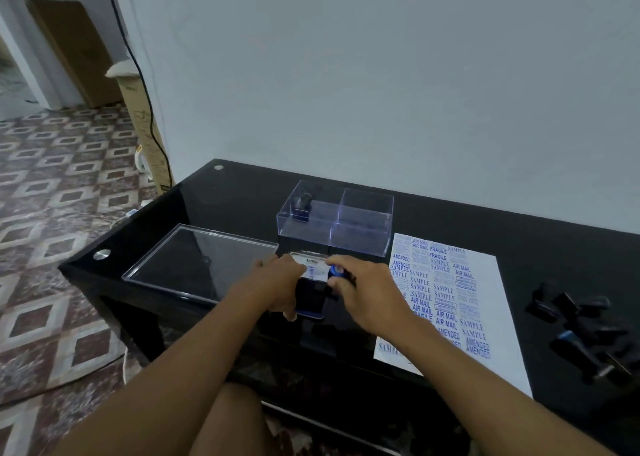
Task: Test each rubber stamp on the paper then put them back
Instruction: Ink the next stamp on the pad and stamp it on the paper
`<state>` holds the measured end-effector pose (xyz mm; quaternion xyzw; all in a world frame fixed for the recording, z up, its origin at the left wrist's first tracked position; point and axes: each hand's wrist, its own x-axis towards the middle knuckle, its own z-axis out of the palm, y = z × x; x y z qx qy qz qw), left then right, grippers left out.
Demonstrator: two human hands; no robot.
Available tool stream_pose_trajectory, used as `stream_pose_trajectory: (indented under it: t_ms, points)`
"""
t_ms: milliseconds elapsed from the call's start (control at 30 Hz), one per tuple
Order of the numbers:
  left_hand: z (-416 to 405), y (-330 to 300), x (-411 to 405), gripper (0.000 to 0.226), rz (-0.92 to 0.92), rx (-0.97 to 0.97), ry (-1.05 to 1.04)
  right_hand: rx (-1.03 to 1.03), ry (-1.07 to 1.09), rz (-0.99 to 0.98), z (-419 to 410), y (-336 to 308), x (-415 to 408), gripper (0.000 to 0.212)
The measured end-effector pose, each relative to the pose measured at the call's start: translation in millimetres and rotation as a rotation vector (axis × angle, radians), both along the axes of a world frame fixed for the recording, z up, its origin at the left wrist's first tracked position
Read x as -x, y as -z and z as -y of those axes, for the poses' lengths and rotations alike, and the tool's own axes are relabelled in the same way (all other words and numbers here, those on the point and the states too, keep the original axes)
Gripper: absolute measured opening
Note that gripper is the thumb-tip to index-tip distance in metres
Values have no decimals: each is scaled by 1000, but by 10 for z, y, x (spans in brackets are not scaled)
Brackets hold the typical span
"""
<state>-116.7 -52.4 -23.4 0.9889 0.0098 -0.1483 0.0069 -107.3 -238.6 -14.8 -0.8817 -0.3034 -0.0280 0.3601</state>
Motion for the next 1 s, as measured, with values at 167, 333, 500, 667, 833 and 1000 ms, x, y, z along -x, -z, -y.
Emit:
stream_pose_trajectory:
  t_ms: [167,333,500,667,833,1000]
  points:
    - [586,-30,-101,90,54,81,120,38,95,-14,830,-184,20,31]
    - [1248,-17,-133,90,45,202,222,127,209,26,1661,-228,94,24]
    - [1520,110,-155,89,3,293,213,136,278,44,2041,-168,211,15]
    - [1605,248,-171,91,-61,327,165,171,226,-1,2158,37,279,10]
    - [1616,285,-195,86,-59,331,164,148,205,-67,2178,137,276,12]
    - [1607,316,-203,87,-58,338,155,145,210,-77,2167,182,260,16]
